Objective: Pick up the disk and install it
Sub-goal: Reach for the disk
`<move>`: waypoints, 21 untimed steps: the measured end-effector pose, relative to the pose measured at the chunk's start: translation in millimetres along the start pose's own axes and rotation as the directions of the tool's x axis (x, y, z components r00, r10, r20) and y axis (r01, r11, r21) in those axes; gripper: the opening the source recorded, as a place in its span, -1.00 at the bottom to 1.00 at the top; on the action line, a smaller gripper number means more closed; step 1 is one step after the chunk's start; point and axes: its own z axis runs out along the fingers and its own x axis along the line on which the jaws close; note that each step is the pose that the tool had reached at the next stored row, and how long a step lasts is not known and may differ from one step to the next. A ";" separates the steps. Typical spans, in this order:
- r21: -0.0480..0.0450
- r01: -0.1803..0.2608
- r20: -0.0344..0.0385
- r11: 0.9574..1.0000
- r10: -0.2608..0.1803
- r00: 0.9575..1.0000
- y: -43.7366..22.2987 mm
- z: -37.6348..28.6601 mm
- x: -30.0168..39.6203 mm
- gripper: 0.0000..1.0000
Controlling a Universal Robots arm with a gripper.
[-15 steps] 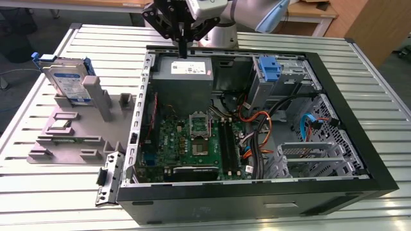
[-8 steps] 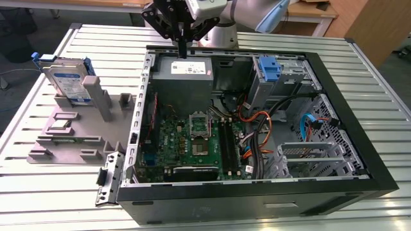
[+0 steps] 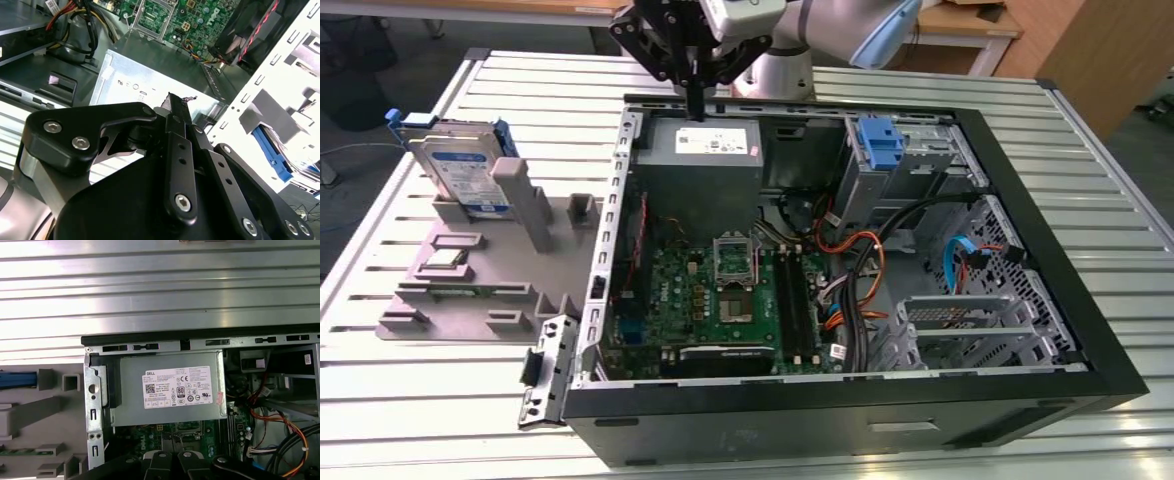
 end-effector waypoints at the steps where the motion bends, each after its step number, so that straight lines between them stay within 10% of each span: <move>1: 0.000 0.000 0.000 1.000 0.000 1.000 -0.1 0.1 1.4 -0.80; 21: 0.000 0.000 0.000 1.000 0.000 1.000 -1.7 0.6 22.3 -0.80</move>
